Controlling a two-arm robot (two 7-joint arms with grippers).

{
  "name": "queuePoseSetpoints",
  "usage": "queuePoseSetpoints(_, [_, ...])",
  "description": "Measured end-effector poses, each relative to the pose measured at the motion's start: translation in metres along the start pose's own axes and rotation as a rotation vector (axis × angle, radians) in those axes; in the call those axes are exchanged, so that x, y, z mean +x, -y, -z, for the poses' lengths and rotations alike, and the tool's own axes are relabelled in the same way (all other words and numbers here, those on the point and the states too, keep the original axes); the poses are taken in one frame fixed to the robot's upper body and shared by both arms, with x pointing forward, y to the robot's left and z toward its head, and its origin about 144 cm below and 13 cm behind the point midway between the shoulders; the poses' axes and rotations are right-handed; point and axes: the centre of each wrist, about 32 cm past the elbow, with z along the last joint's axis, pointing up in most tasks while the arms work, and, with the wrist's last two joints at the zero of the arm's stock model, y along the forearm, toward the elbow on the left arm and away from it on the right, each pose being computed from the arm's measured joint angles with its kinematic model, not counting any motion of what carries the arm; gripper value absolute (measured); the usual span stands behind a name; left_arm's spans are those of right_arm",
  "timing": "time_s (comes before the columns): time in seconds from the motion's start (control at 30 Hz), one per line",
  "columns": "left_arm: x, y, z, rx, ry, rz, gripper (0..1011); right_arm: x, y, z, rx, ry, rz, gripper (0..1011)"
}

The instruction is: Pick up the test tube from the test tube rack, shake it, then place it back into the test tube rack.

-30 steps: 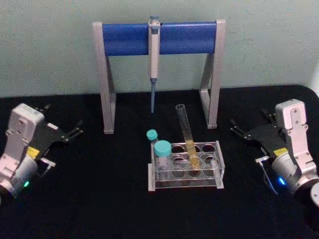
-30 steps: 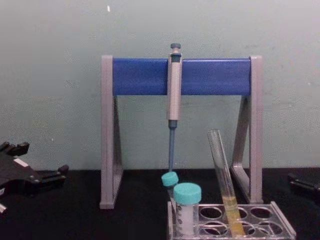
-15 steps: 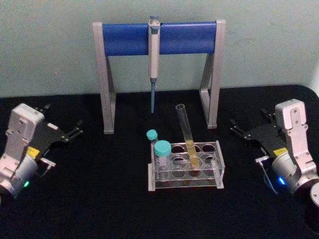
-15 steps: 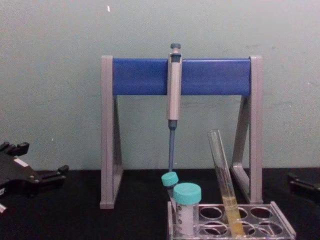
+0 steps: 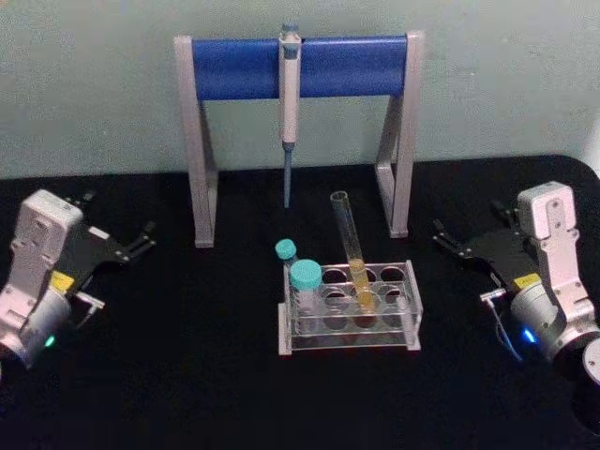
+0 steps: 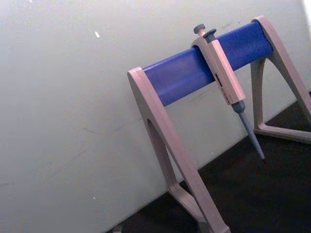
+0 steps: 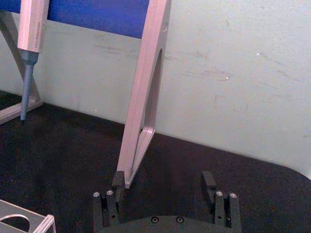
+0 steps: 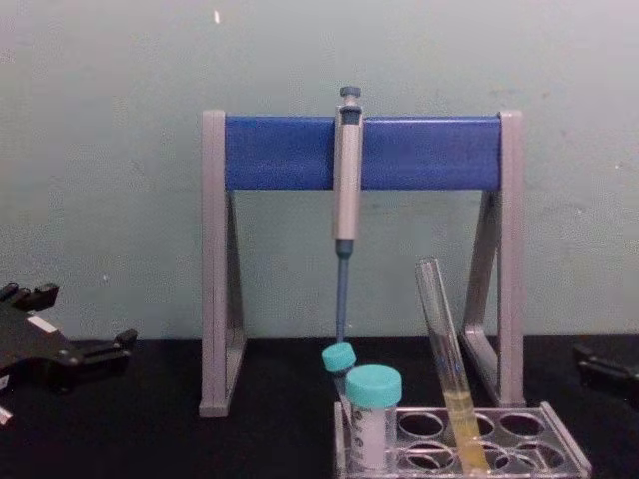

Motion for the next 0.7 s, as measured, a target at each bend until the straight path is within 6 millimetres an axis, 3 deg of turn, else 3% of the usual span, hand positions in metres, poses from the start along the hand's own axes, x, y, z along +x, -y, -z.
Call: queuePoseSetpoints(0.7, [0.0000,0.0000,0.0000,0.000,0.000,0.000,1001,0.0000,0.0000,0.0000,0.000,0.000,0.000,1000])
